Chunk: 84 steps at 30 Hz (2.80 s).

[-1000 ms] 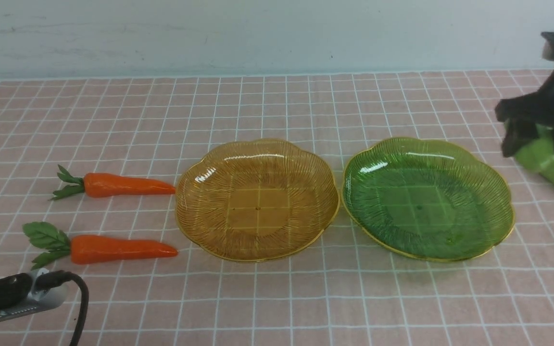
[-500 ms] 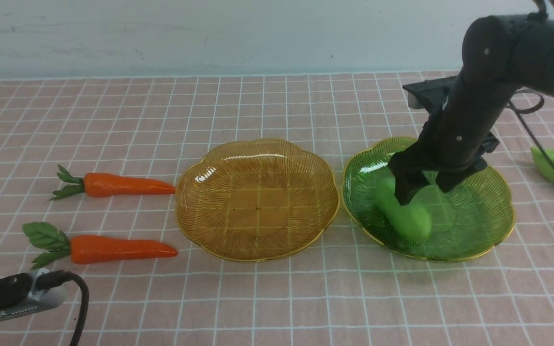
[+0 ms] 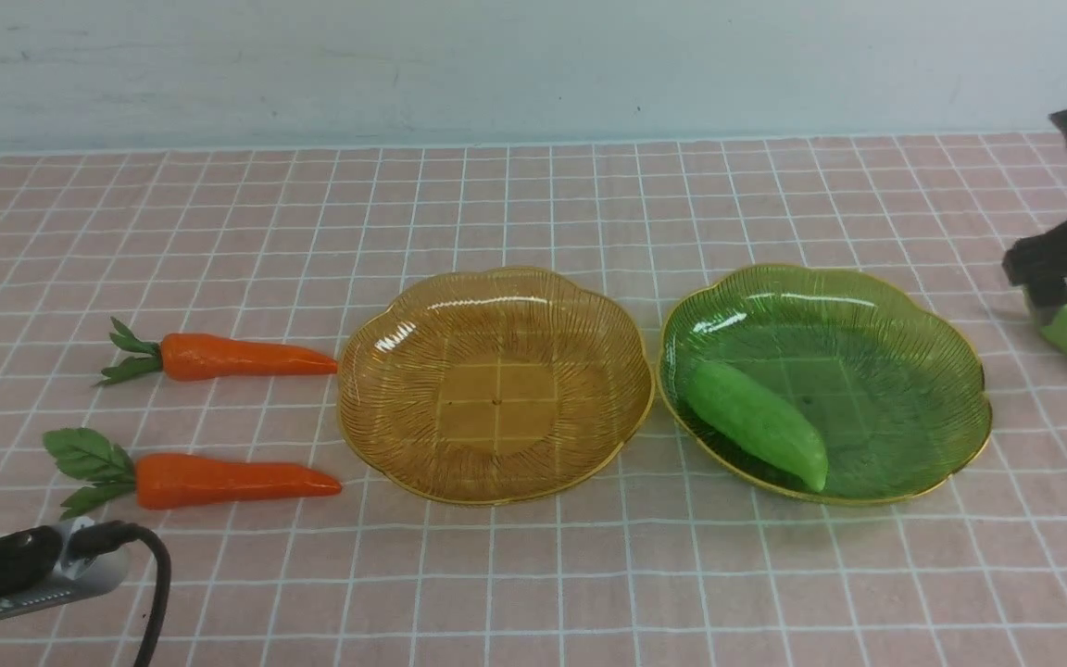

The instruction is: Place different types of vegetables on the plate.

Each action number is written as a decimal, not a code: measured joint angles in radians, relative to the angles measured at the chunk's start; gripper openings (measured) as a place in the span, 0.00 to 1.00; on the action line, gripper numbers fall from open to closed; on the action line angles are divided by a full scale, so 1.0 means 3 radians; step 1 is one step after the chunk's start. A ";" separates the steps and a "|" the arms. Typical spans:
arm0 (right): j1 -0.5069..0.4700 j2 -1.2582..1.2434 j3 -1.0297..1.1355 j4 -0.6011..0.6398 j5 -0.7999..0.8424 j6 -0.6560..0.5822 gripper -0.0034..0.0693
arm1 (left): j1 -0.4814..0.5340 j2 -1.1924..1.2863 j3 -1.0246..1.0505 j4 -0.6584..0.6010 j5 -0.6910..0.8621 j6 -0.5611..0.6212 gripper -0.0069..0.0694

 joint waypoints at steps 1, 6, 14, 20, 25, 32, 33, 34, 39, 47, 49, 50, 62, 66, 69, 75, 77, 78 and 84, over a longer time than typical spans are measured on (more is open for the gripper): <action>-0.0021 0.0041 0.0000 0.0000 -0.0029 0.0000 0.88 | 0.0000 0.0000 0.0000 0.0000 0.0000 0.0000 0.20; -0.0040 0.0227 0.0000 -0.0103 -0.0195 0.0000 0.82 | 0.0000 0.0000 0.0000 0.0000 0.0003 0.0000 0.20; -0.0054 0.0349 -0.0031 -0.0087 -0.0245 -0.0011 0.60 | 0.0000 0.0000 0.0000 0.0005 0.0025 0.0000 0.20; -0.0054 0.0338 -0.0210 -0.0076 0.0217 -0.0011 0.58 | 0.0000 0.0000 0.0000 0.0007 0.0038 0.0000 0.20; -0.0057 0.0208 -0.0601 0.0313 0.0702 -0.0015 0.58 | 0.0000 0.0000 0.0000 0.0007 0.0048 0.0000 0.20; -0.0018 -0.0165 -0.0661 0.1600 0.0783 -0.0304 0.58 | 0.0000 0.0000 0.0000 0.0007 0.0054 -0.0042 0.20; 0.0010 -0.0223 -0.0610 0.1770 0.0791 -0.0395 0.58 | 0.0000 0.0000 0.0000 0.0007 0.0054 -0.0051 0.20; 0.0037 -0.0250 -0.0548 0.1871 0.0794 -0.0466 0.58 | 0.0000 0.0000 0.0000 0.0007 0.0054 -0.0069 0.21; 0.0349 -0.0301 -0.0198 0.2045 0.0794 -0.0729 0.58 | 0.0000 0.0000 0.0000 0.0007 0.0014 -0.0101 0.26; 0.0782 -0.0268 0.0089 0.1685 0.0808 -0.0731 0.61 | 0.0000 0.0003 0.0000 0.0033 -0.0124 -0.0207 0.46; 0.0882 -0.0264 0.0096 0.1531 0.0808 -0.0607 0.69 | 0.0000 0.0051 -0.0008 0.0078 -0.0205 -0.0272 0.54; 0.0914 -0.0264 0.0096 0.1471 0.0808 -0.0546 0.73 | 0.0000 0.0074 -0.0018 0.0092 -0.0213 -0.0279 0.56; 0.1132 -0.0661 0.0345 0.1330 0.0792 -0.0095 1.00 | 0.0000 0.0938 -0.0567 0.0361 -0.0511 -0.0621 0.68; 0.1158 -0.1233 0.0766 0.1672 0.0799 -0.0092 0.98 | 0.0000 0.1458 -0.0662 0.0357 -0.1077 -0.1167 0.68; 0.1165 -0.1502 0.1013 0.1810 0.0816 -0.0107 0.93 | 0.0000 0.1926 -0.0670 0.0276 -0.1615 -0.1506 0.68; 0.1165 -0.1609 0.1099 0.1817 0.0826 -0.0169 0.84 | 0.0000 0.2677 -0.0802 -0.0314 -0.2439 -0.2001 0.68; 0.1165 -0.1609 0.1100 0.1817 0.0826 -0.0176 0.82 | 0.0000 0.2877 -0.0843 -0.0464 -0.2548 -0.2025 0.68; 0.1165 -0.1609 0.1100 0.1819 0.0826 -0.0190 0.82 | 0.0000 0.2939 -0.0854 -0.0538 -0.2572 -0.2030 0.68; 0.1165 -0.1609 0.1100 0.1819 0.0826 -0.0237 0.80 | 0.0000 0.3242 -0.0917 -0.0905 -0.2733 -0.2030 0.68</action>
